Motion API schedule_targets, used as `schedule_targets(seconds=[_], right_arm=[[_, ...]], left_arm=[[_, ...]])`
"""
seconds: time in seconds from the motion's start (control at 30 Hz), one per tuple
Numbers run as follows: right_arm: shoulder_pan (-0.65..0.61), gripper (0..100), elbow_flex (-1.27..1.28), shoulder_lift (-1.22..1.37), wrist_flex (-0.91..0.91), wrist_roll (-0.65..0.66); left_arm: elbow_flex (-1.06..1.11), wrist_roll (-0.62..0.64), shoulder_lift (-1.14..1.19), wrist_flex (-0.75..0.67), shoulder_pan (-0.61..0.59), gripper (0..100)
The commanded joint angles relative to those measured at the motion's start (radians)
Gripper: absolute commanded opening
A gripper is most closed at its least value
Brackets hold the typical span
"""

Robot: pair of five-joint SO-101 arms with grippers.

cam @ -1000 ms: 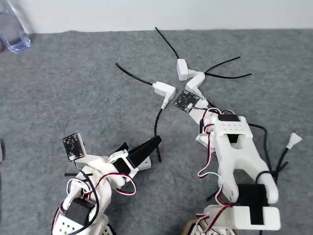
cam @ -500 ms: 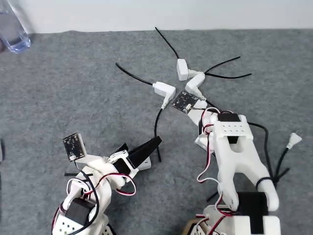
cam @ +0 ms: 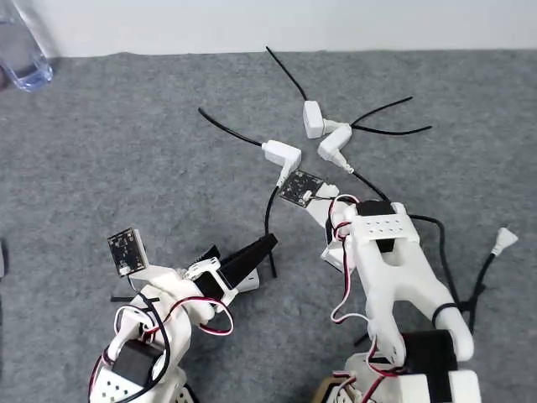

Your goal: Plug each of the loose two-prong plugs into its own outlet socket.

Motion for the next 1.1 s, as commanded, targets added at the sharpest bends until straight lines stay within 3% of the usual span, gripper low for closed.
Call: schedule_targets(seconds=[0.0,0.37,0.7,1.07], right_arm=[[0.025,18.3,-0.002,-0.041,-0.035,-0.009],[0.033,18.3,-0.009,0.110,-0.137,0.000],[0.041,18.0,-0.048,0.139,-0.107,0.034],[0.041,1.9,-0.048,0.140,-0.102,0.100]], left_arm=[[-0.008,-0.006,-0.008,0.005,-0.002,48],[-0.008,-0.006,-0.008,0.005,-0.002,48],[-0.008,-0.006,-0.008,0.005,-0.002,48],[-0.008,-0.006,-0.006,0.006,-0.002,48]])
